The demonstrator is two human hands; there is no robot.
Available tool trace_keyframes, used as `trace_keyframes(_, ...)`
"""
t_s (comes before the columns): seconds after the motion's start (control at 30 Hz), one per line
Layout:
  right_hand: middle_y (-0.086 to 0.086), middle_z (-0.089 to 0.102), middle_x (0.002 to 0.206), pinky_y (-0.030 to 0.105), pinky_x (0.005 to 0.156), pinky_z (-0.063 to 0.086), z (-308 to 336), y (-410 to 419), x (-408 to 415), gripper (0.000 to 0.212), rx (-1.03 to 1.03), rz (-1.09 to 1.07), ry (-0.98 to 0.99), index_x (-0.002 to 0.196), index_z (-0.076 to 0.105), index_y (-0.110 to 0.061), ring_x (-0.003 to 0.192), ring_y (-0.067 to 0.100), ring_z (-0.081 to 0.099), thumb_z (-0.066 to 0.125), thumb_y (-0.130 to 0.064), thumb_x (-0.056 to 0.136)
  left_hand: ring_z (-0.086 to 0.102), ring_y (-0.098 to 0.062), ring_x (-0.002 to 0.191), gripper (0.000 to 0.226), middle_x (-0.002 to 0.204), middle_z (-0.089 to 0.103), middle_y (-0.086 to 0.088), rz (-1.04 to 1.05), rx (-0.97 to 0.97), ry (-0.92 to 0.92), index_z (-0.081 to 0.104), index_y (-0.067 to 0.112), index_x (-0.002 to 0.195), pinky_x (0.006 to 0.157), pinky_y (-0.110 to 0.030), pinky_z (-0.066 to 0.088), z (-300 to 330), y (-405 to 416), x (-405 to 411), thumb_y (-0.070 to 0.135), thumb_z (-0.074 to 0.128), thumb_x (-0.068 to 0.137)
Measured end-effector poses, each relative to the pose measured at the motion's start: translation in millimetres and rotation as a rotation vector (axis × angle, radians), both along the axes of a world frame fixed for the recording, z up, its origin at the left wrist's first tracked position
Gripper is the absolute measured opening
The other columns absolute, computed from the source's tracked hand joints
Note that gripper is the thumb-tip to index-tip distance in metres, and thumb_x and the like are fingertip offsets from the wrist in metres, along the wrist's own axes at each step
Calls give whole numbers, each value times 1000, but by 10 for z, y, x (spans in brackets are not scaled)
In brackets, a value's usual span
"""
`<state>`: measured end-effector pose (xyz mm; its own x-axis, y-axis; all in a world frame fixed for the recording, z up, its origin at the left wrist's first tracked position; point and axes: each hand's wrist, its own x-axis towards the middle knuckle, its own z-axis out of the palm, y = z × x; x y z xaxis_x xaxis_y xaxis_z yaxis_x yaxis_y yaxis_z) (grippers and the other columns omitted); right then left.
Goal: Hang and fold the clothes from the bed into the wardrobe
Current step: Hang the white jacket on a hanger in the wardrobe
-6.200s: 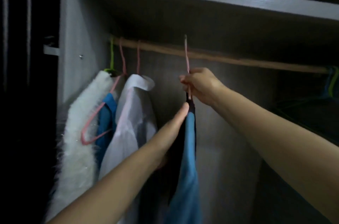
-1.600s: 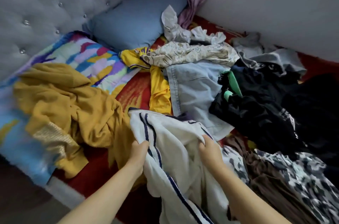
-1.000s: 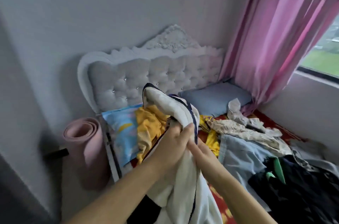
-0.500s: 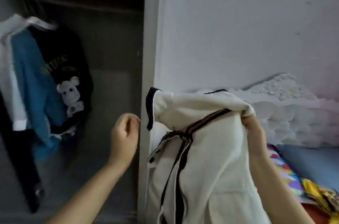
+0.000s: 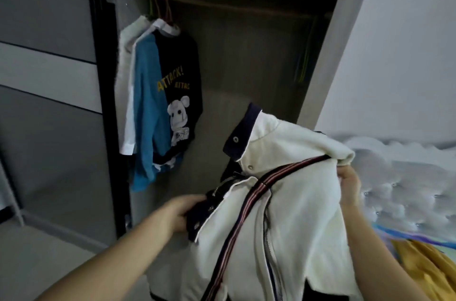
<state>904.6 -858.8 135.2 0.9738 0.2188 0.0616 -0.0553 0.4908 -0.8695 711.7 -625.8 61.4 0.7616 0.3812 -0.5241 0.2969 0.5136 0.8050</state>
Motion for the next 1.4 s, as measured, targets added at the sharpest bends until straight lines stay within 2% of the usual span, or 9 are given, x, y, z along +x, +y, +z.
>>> trace_keyframes(0.27,11,73,91,23,60,55,-576,915,297,41,-402,494,-143,82,77,-15,87,26,69,40,-2,94,57,-27,63,6,71,59,-14,383,69,-169,60,7,74,62,-32,49,614,818,355,3,59,79)
trace_keyframes(0.33,6,67,116,30,77,57,-465,1150,457,31,-443,653,-266,121,63,-19,105,20,65,51,-29,95,57,-23,61,13,67,62,-10,309,193,-200,63,10,69,59,-26,46,712,857,610,3,60,79)
trace_keyframes(0.4,-14,59,125,28,84,55,-357,1430,510,62,-665,861,-422,138,43,-36,115,6,59,66,-52,83,63,-18,60,23,66,68,-6,177,324,-269,69,12,70,56,-21,48,755,809,904,-2,55,82)
trace_keyframes(0.47,-27,57,119,19,87,51,-364,1768,501,61,-889,946,-665,137,38,-38,110,-6,57,68,-44,84,67,-14,66,30,70,72,-4,74,432,-327,73,14,75,56,-15,50,787,821,1227,-5,53,85)
trace_keyframes(0.6,-1,64,107,15,77,43,-732,2255,784,28,-1252,687,-741,116,61,-18,97,11,61,53,-19,89,65,-14,81,33,79,73,1,128,570,-406,75,21,85,64,-14,48,1069,1217,1556,-2,52,89)
trace_keyframes(0.73,8,66,83,20,61,44,-486,2614,1319,24,-1027,445,-528,80,66,-18,67,9,59,49,-5,92,61,-14,80,33,83,69,-1,161,925,-353,75,28,92,72,-23,42,1327,1767,1730,3,53,87)
trace_keyframes(0.97,19,72,84,29,59,56,516,3001,1662,31,-371,419,-196,85,75,-10,70,25,70,46,1,88,55,-17,63,27,63,54,-2,-152,1473,33,54,13,66,55,-28,37,930,2898,2231,18,53,93)
trace_keyframes(1.17,17,65,121,33,93,52,648,3232,1660,39,-382,696,-156,127,60,-7,114,30,61,57,-16,88,67,-26,83,19,90,71,-14,-180,755,-152,67,14,90,77,-33,52,875,3393,2891,22,51,96)
trace_keyframes(1.4,8,64,79,29,58,50,1395,2971,1957,23,-889,-225,-500,118,60,-6,66,20,64,54,-12,96,67,-21,59,14,69,70,-11,-197,285,-431,67,5,88,59,-28,49,1498,3079,3407,16,58,89)
